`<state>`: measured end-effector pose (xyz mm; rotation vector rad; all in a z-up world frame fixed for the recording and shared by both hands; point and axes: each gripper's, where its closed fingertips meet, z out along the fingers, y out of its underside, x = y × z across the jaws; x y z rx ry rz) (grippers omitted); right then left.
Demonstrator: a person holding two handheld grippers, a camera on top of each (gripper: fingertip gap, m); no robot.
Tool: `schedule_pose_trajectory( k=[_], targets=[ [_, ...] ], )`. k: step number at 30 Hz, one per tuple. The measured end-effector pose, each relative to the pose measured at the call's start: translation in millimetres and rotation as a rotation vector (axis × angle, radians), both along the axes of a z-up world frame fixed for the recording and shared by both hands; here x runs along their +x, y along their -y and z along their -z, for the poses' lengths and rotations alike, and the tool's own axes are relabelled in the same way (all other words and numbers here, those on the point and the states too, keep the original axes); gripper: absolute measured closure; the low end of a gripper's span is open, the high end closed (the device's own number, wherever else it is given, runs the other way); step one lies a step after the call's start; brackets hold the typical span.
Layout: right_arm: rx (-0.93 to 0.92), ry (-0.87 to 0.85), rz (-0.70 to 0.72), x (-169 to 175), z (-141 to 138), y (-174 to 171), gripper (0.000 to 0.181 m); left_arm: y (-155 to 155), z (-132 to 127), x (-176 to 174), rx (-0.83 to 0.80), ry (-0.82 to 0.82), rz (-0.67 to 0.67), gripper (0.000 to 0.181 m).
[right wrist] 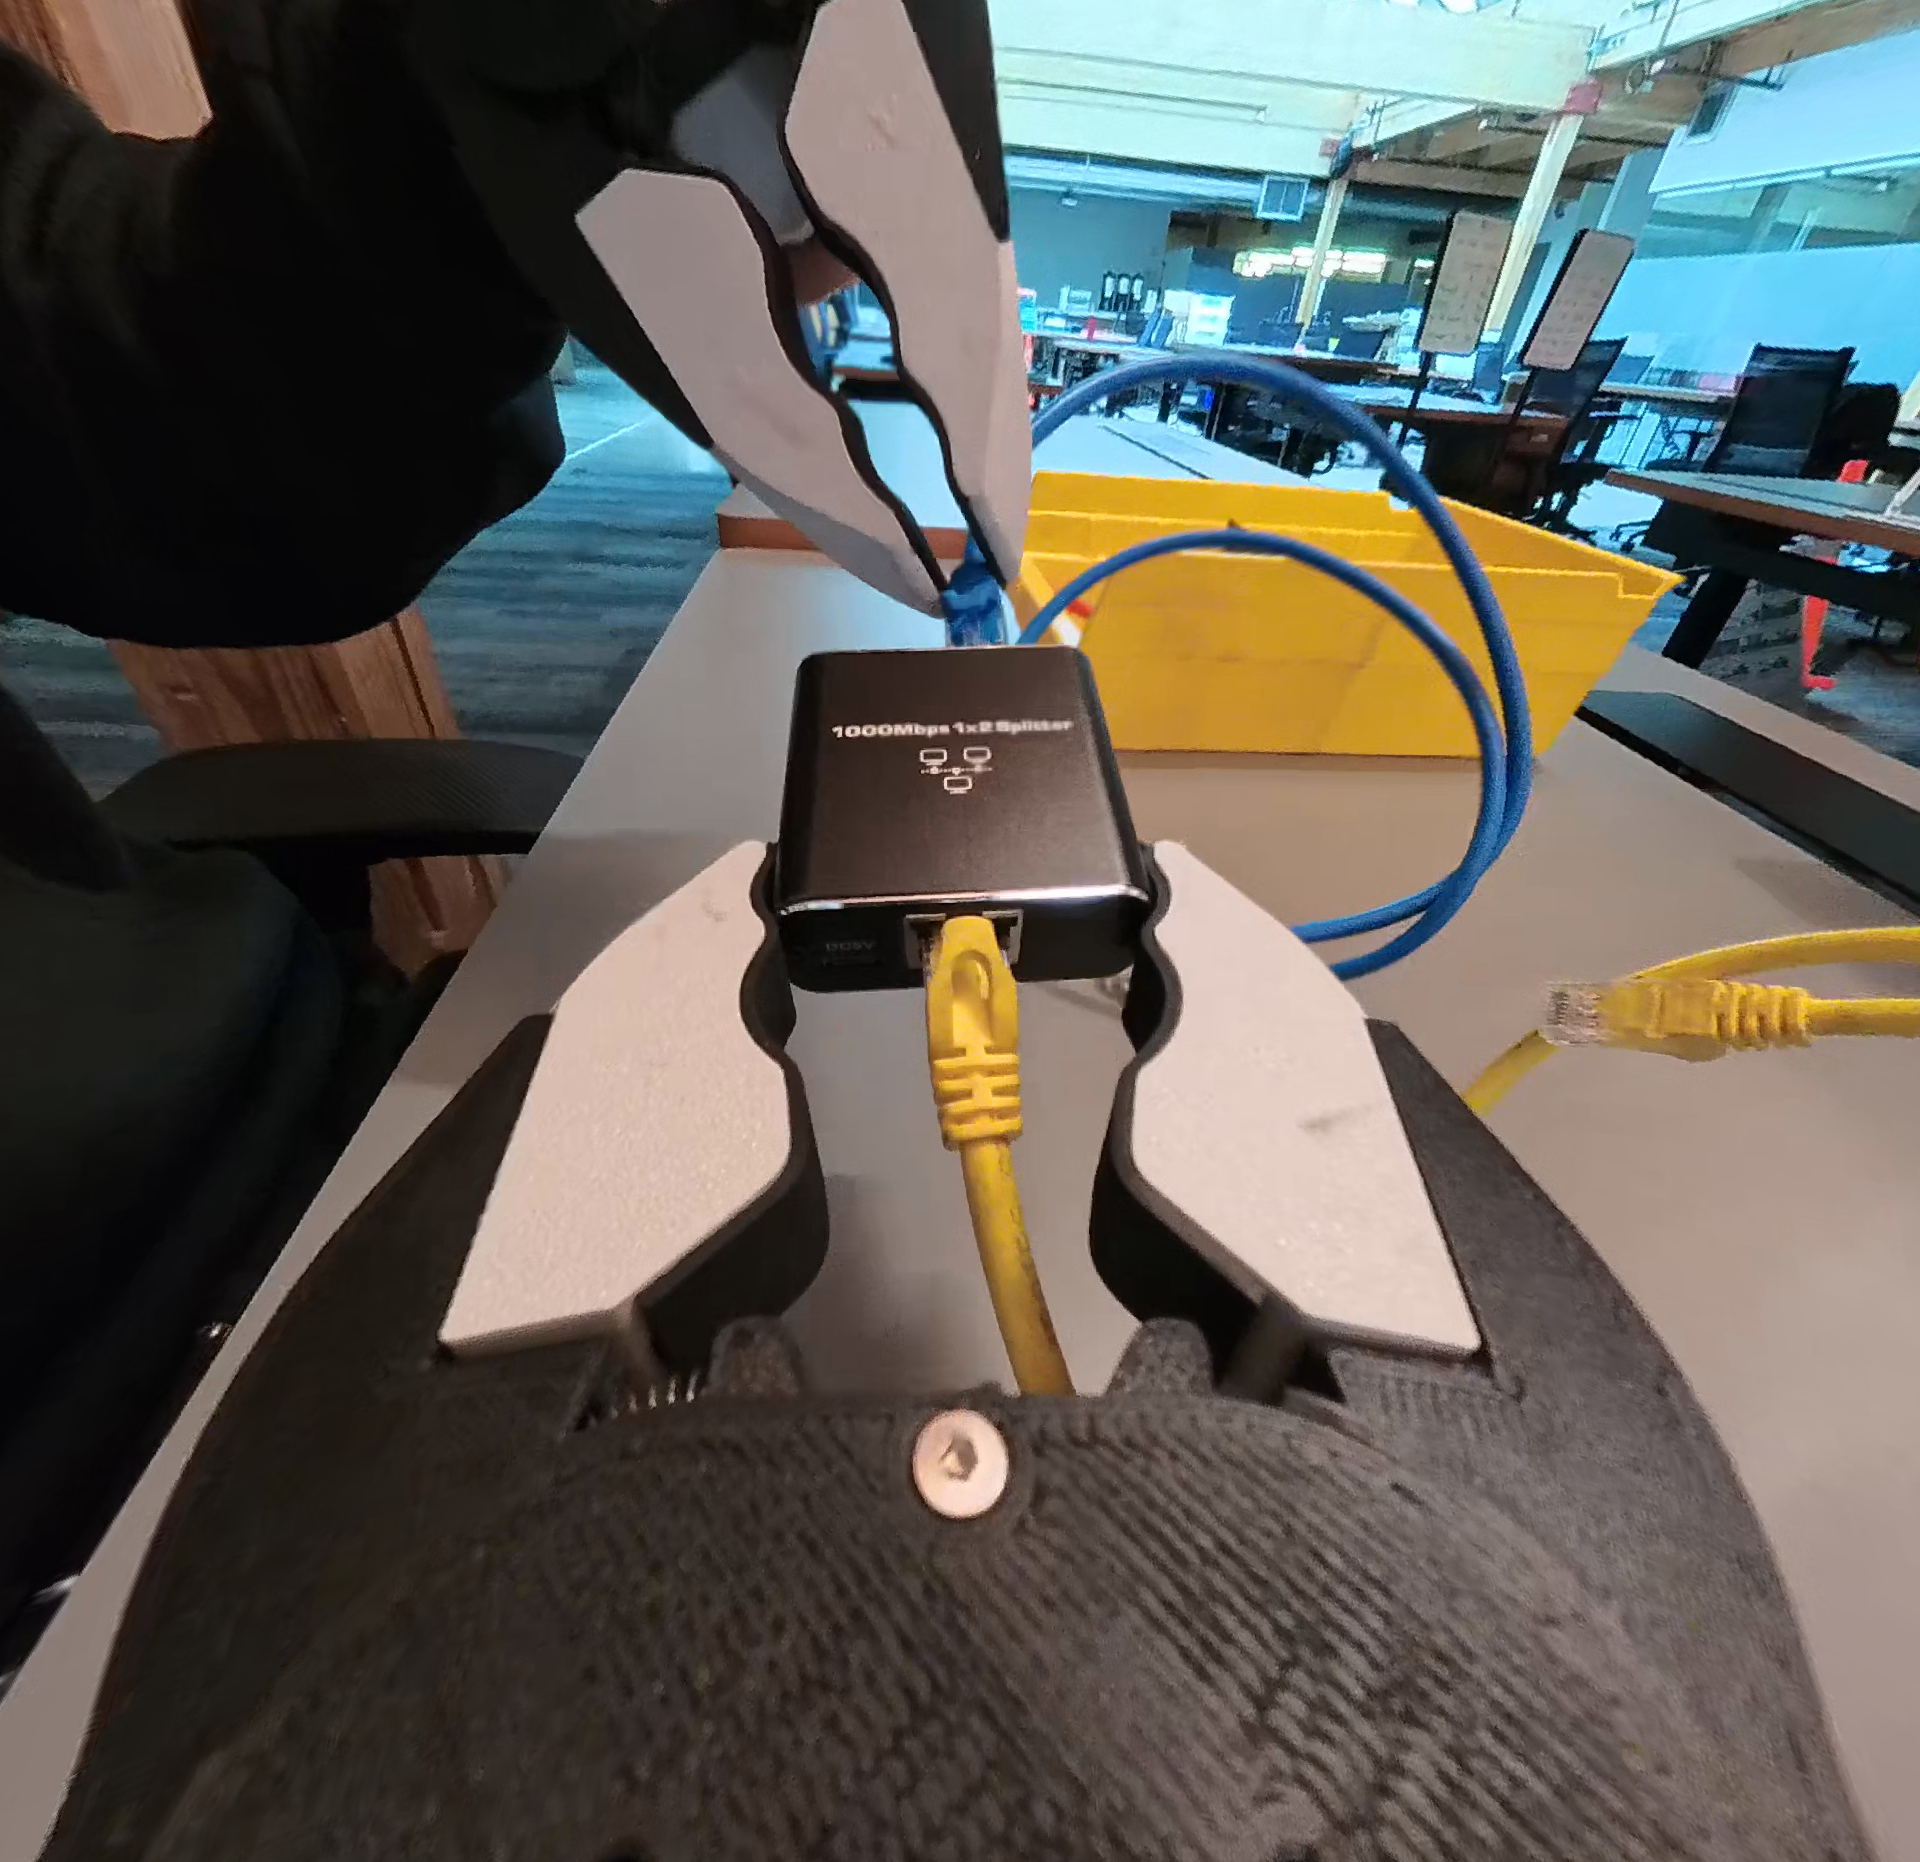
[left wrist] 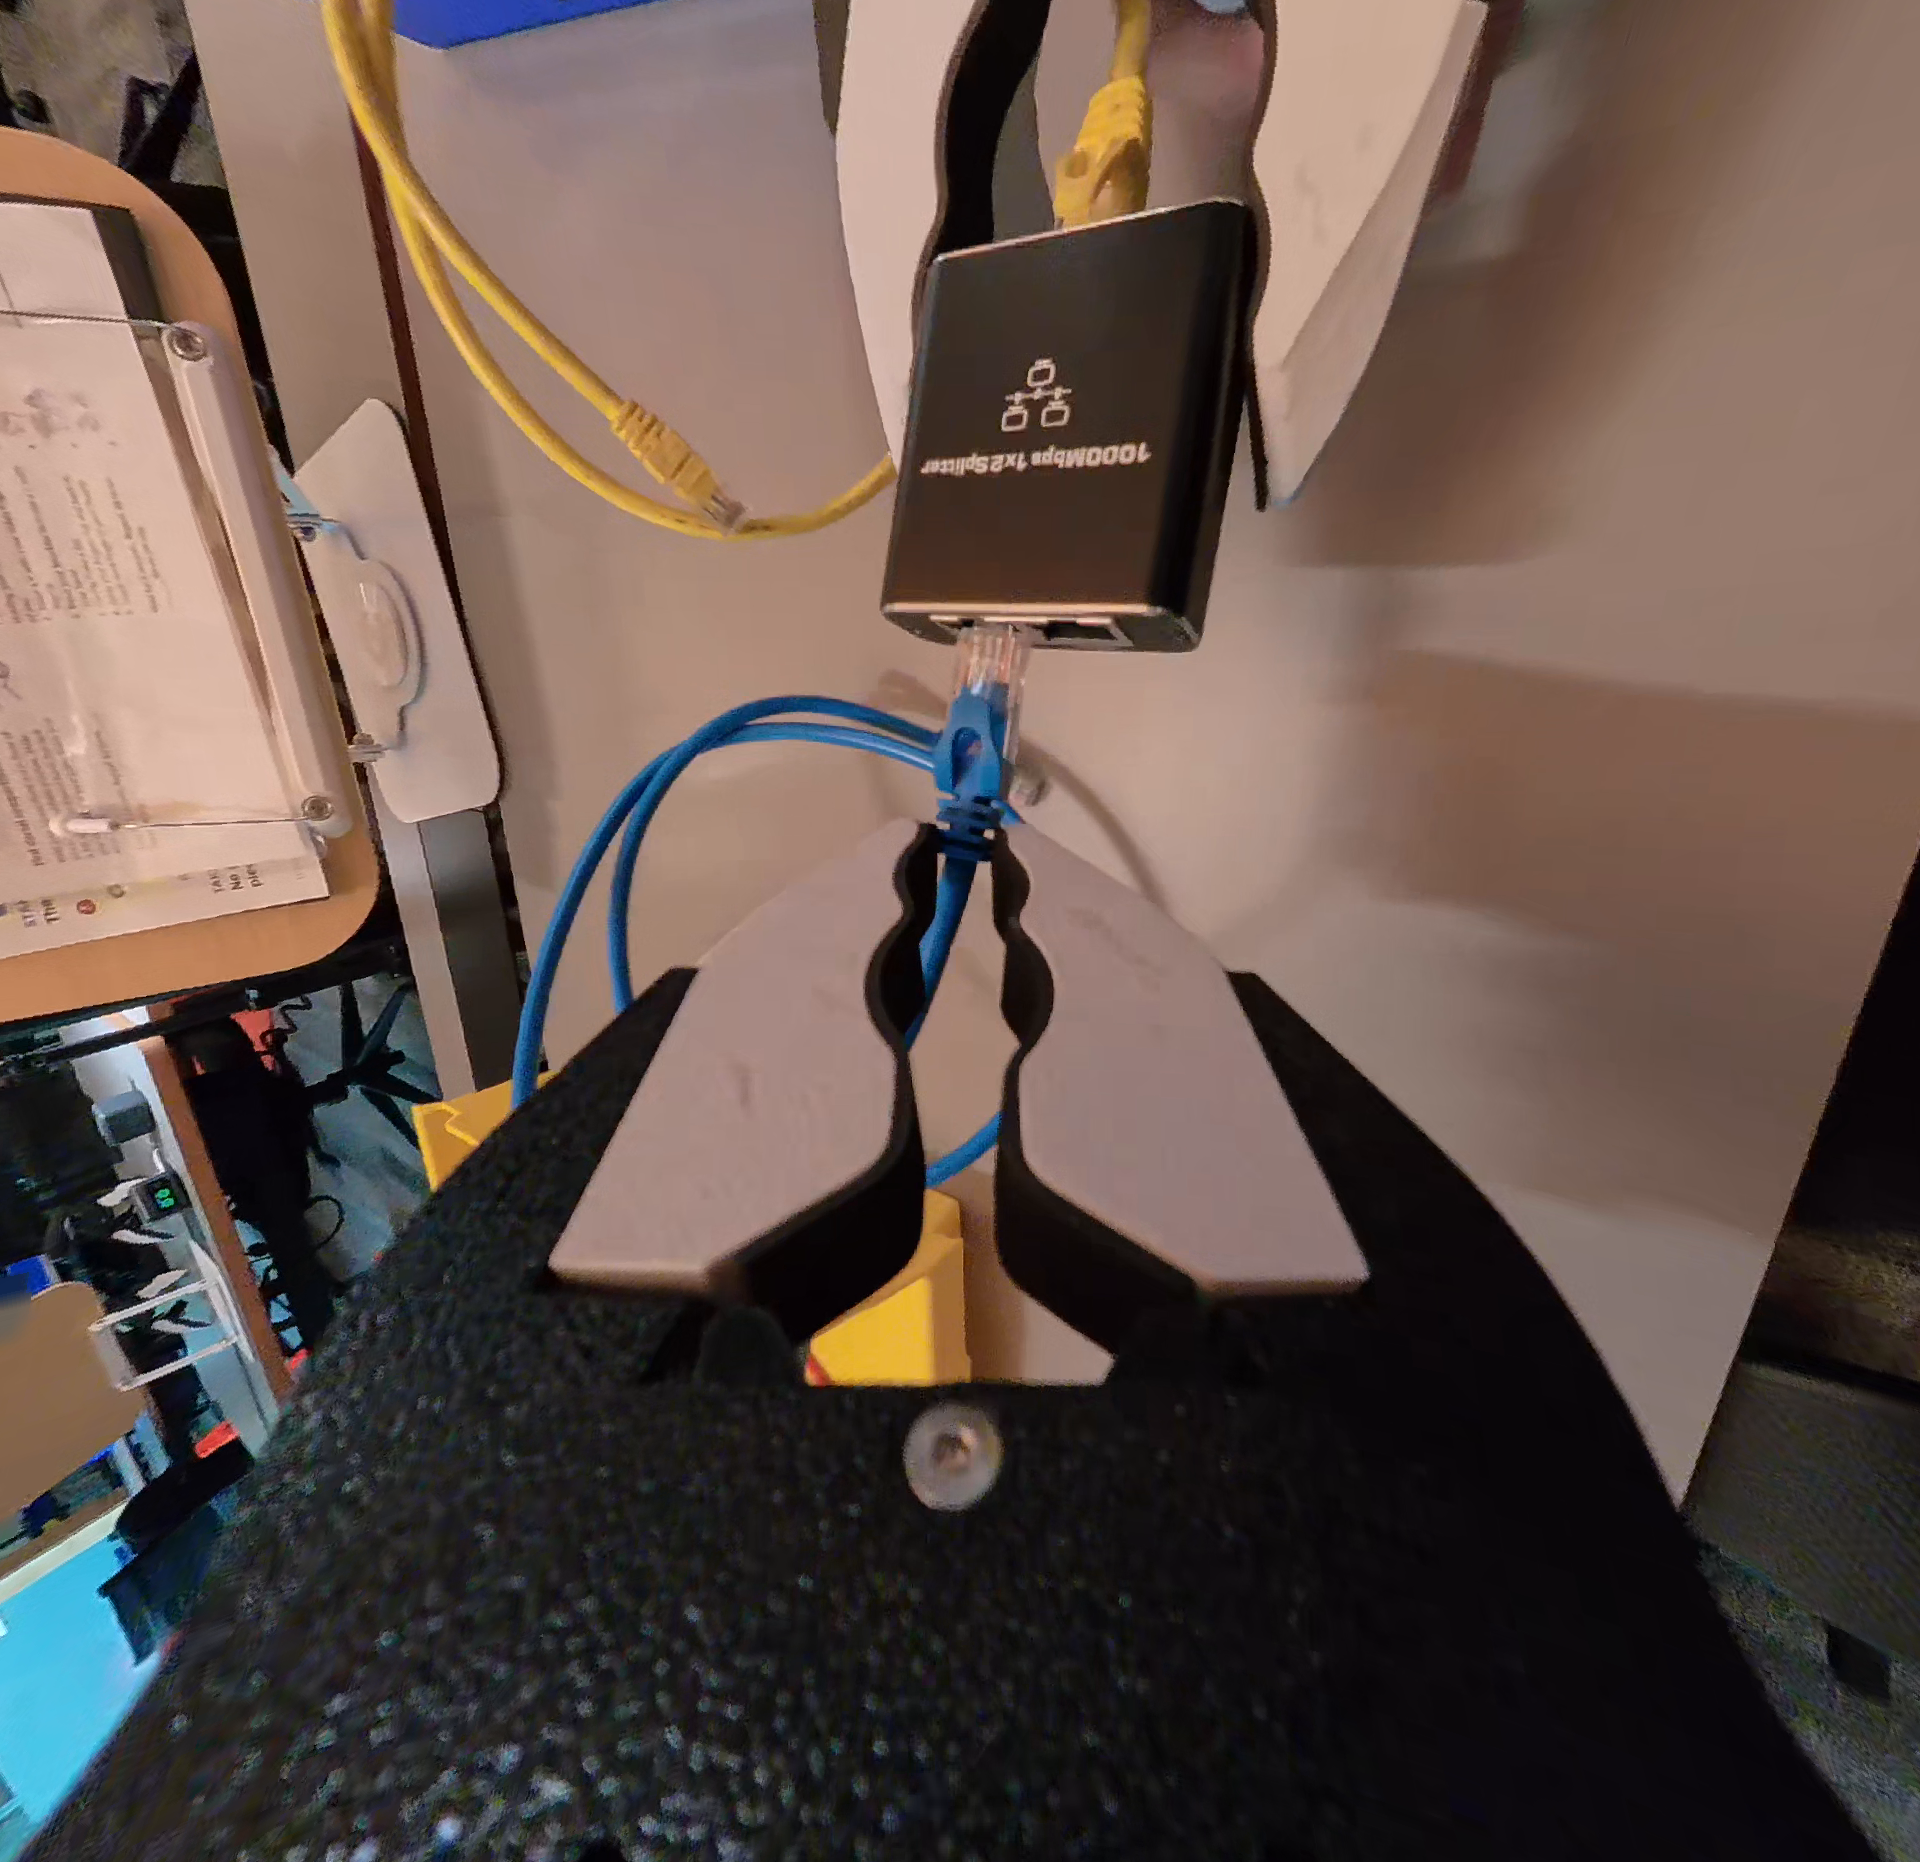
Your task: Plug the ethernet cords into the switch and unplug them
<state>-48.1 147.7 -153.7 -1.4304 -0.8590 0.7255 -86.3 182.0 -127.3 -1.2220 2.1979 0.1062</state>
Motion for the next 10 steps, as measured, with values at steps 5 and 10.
schedule_pose_trajectory(
  k=[5, 10],
  targets=[
    [-0.011, 0.033, 0.015, -1.6, 5.4, -2.1, 0.120, -2.3, 3.8, -1.9, 0.078, -0.034, 0.009, 0.172],
    [-0.014, 0.000, -0.017, -2.1, 2.3, 1.3, 0.119, 4.8, -2.5, -0.6, -0.009, 0.043, 0.025, 0.172]
  ],
)
